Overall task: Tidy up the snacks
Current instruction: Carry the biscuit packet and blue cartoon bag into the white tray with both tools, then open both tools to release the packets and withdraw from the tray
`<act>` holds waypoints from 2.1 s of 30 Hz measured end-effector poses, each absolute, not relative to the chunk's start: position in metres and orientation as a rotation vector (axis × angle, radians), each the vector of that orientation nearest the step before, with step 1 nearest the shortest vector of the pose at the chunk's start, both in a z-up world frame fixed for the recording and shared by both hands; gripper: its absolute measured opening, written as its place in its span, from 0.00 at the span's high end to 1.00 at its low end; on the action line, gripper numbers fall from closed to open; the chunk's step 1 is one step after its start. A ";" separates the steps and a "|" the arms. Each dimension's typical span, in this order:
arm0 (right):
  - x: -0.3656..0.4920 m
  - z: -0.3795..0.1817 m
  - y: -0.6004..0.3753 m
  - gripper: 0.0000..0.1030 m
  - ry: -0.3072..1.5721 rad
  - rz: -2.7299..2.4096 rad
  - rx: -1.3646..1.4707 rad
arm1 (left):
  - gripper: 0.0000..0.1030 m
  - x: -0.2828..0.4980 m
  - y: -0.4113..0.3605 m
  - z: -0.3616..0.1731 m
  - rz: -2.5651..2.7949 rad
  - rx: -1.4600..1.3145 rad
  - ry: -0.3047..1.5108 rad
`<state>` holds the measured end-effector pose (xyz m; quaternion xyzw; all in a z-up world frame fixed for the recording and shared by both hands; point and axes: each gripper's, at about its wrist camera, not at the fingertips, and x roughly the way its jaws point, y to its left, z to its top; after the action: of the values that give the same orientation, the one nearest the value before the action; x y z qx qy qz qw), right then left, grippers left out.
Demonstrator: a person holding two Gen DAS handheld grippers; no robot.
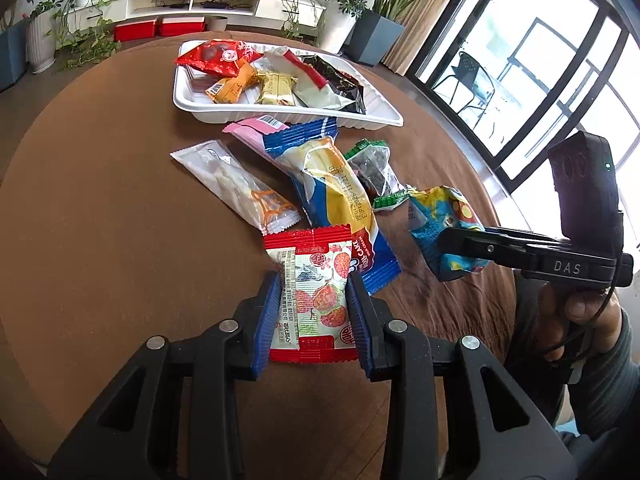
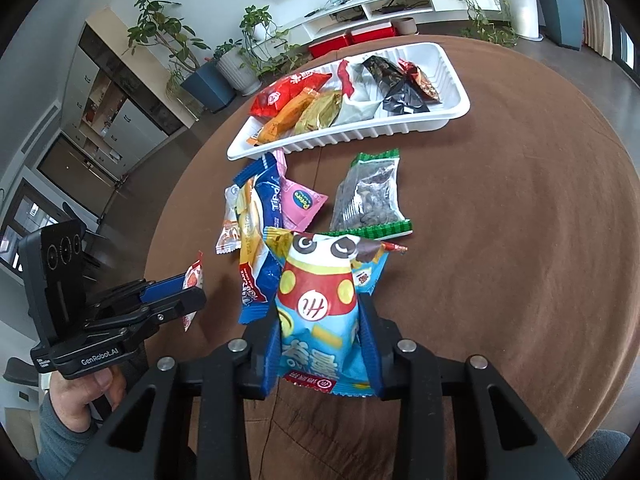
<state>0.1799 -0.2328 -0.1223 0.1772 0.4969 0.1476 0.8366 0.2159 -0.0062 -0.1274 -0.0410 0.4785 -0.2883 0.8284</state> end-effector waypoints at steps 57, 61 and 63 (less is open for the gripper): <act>0.401 -0.125 -0.242 0.59 1.003 0.204 0.149 | 0.69 0.460 -0.109 -0.133 -0.574 0.119 1.005; 0.399 -0.130 -0.245 0.56 1.005 0.197 0.154 | 0.56 0.459 -0.112 -0.135 -0.576 0.132 1.003; 0.398 -0.130 -0.244 0.56 1.002 0.196 0.148 | 0.56 0.459 -0.112 -0.137 -0.573 0.130 1.004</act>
<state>0.3982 -0.2443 -0.1296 0.0709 0.4789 0.0939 0.8699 0.4588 -0.1123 -0.1367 0.0612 0.4740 -0.2705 0.8357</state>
